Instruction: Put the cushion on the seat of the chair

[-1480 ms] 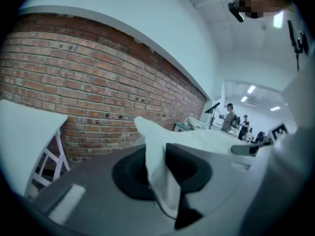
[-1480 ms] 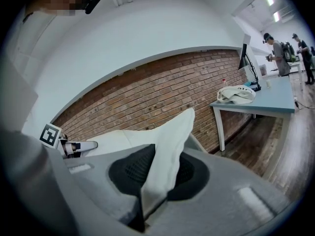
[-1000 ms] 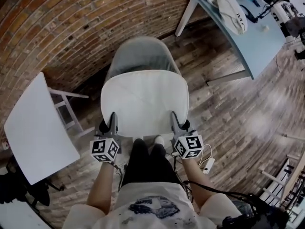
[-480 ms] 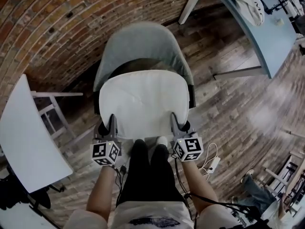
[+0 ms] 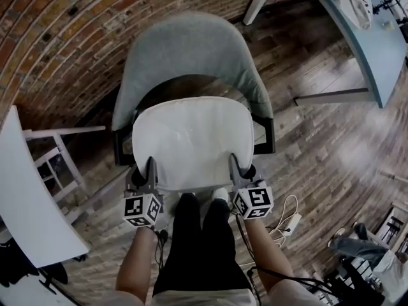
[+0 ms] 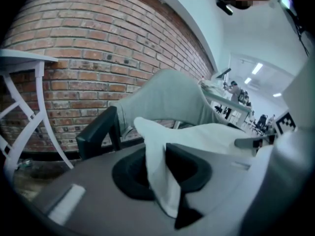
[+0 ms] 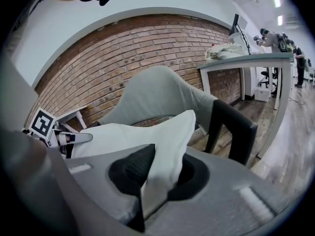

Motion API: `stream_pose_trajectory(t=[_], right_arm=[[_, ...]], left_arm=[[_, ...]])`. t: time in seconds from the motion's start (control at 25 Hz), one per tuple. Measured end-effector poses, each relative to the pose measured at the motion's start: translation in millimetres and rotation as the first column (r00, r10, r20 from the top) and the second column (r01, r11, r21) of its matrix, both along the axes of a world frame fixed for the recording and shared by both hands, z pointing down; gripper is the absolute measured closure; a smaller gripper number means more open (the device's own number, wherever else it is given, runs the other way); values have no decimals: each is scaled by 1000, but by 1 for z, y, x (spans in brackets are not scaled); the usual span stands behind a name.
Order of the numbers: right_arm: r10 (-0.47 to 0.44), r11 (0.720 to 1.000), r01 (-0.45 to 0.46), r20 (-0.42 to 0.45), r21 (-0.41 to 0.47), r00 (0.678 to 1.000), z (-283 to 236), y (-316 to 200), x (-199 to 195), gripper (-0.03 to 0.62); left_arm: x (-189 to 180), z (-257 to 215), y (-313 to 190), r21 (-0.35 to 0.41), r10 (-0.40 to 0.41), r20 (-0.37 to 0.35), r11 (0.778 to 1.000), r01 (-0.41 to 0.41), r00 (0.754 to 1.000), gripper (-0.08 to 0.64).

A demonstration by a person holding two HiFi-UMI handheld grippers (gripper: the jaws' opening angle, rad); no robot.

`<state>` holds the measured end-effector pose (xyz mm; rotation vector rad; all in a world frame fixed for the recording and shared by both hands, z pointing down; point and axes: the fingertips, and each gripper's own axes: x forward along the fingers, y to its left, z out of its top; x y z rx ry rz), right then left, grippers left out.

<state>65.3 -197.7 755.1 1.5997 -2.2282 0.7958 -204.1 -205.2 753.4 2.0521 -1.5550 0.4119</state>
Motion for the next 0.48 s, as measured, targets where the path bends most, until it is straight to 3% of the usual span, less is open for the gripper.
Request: stream_pose_trajectory(t=[0.48], right_arm=[[7,999,-8,-8,-43,1000,62,2,3,525]], left_arm=[[4,64,4,-43,-16,-4,999,15,1000,495]])
